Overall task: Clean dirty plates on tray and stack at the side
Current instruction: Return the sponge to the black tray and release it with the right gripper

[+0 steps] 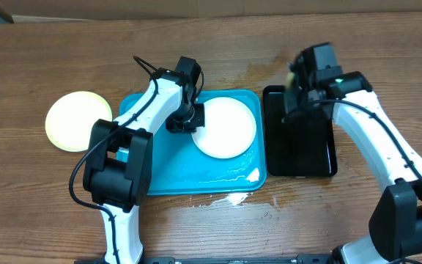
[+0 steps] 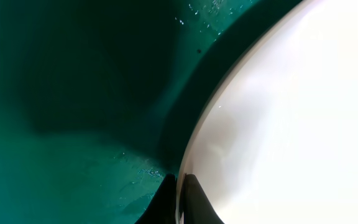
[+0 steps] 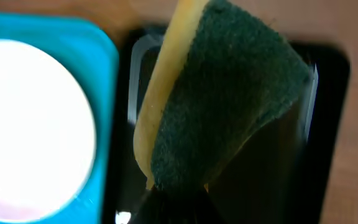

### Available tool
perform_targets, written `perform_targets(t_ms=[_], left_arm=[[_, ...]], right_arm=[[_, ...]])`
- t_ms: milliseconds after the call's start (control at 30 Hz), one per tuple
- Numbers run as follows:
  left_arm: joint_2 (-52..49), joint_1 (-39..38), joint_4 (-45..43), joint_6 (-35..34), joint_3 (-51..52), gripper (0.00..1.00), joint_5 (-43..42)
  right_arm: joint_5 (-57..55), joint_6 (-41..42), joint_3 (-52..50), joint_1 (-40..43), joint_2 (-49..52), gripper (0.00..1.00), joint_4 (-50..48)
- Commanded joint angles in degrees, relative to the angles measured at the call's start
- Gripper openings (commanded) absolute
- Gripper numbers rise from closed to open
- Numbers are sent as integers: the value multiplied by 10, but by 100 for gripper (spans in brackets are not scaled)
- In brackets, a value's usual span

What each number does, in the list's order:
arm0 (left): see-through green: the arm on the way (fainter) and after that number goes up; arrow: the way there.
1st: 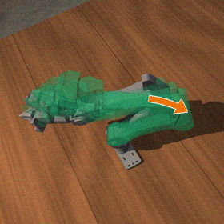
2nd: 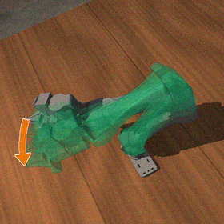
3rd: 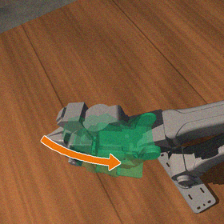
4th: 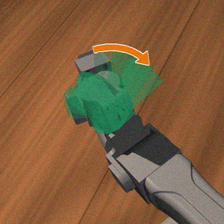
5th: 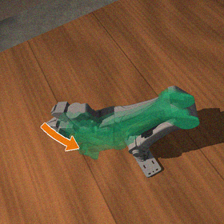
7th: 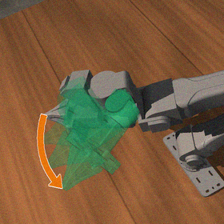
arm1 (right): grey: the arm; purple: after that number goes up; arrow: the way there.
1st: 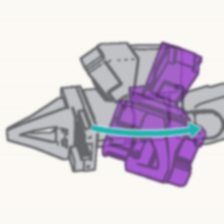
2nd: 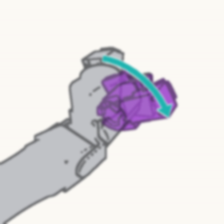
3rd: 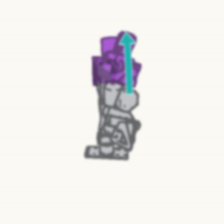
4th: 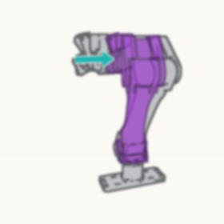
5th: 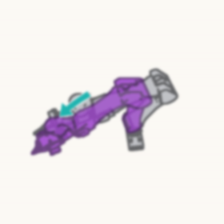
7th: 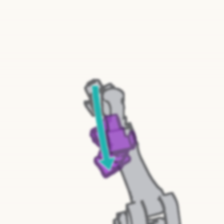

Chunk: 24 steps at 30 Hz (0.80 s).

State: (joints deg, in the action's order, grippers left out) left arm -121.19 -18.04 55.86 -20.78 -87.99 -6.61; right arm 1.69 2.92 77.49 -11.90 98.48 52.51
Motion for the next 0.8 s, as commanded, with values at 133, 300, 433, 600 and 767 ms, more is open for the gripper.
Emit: perform_targets(t_ms=[133, 300, 433, 600, 767], left_arm=[[1, -3, 8, 15, 8, 4, 25], [1, -3, 46, 15, -17, 4, 25], [1, -3, 75, 16, -40, 4, 25], [1, -3, 110, 41, -66, 4, -1], [1, 5, 149, 42, -99, 4, -29]], right_arm=[[3, 19, -72, 26, 1, 4, -30], [3, 18, -122, 27, 4, 4, -85], [-16, 18, -158, 27, 6, 5, -119], [-58, 19, -163, 30, 5, 28, -131], [1, 19, -162, 30, 5, 61, -151]])
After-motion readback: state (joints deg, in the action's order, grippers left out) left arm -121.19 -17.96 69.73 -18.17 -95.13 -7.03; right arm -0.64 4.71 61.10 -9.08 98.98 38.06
